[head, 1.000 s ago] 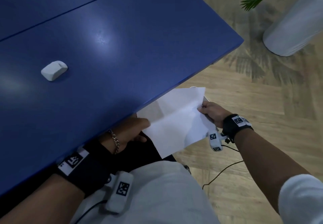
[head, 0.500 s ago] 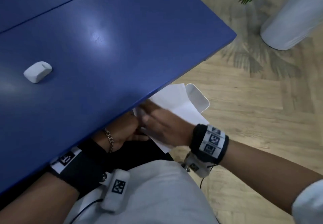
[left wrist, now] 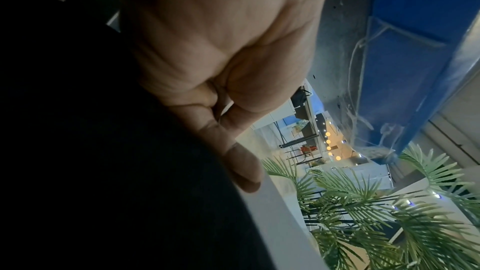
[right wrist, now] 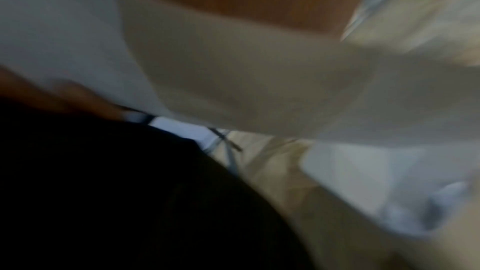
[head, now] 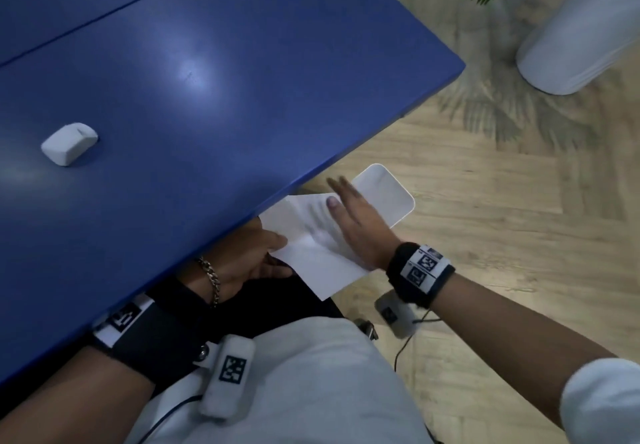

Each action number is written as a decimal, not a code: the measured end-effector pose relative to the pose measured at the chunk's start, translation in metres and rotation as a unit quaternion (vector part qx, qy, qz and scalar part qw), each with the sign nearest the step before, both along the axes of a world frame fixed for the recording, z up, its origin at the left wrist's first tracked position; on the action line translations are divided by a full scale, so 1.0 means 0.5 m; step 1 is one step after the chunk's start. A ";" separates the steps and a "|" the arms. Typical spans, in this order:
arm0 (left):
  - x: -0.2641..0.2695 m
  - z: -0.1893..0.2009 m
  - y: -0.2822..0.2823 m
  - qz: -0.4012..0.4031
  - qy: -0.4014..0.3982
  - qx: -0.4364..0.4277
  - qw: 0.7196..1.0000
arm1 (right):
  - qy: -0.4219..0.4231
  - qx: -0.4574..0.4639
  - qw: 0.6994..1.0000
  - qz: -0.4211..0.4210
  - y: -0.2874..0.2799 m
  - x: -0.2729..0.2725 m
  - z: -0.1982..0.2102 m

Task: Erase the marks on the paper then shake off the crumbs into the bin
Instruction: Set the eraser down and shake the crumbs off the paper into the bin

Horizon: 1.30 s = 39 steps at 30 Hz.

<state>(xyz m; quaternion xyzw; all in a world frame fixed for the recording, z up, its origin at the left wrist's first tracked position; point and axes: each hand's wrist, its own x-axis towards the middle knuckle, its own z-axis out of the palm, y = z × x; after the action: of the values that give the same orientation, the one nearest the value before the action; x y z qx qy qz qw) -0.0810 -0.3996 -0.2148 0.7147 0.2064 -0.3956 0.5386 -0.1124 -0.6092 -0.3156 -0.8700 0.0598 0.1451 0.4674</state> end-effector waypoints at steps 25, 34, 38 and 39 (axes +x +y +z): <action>-0.085 0.200 -0.034 -0.381 -0.276 0.071 0.880 | 0.126 -0.011 0.982 0.143 -0.178 -0.014 0.229; -0.121 0.367 0.097 -0.335 -0.435 0.044 0.835 | -0.012 -0.024 0.995 0.101 -0.142 -0.062 0.479; -0.120 0.430 0.193 -0.224 -0.472 -0.009 0.853 | -0.077 0.026 0.993 0.090 -0.083 -0.054 0.578; -0.120 0.442 0.222 -0.184 -0.486 -0.013 0.854 | -0.091 0.048 0.991 0.083 -0.063 -0.049 0.599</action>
<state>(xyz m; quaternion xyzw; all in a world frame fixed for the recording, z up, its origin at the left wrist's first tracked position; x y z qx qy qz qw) -0.1407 -0.2888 0.0061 0.8340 -0.2219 -0.0927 0.4966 -0.1367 -0.6406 -0.0163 -0.8580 -0.0628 0.1065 0.4985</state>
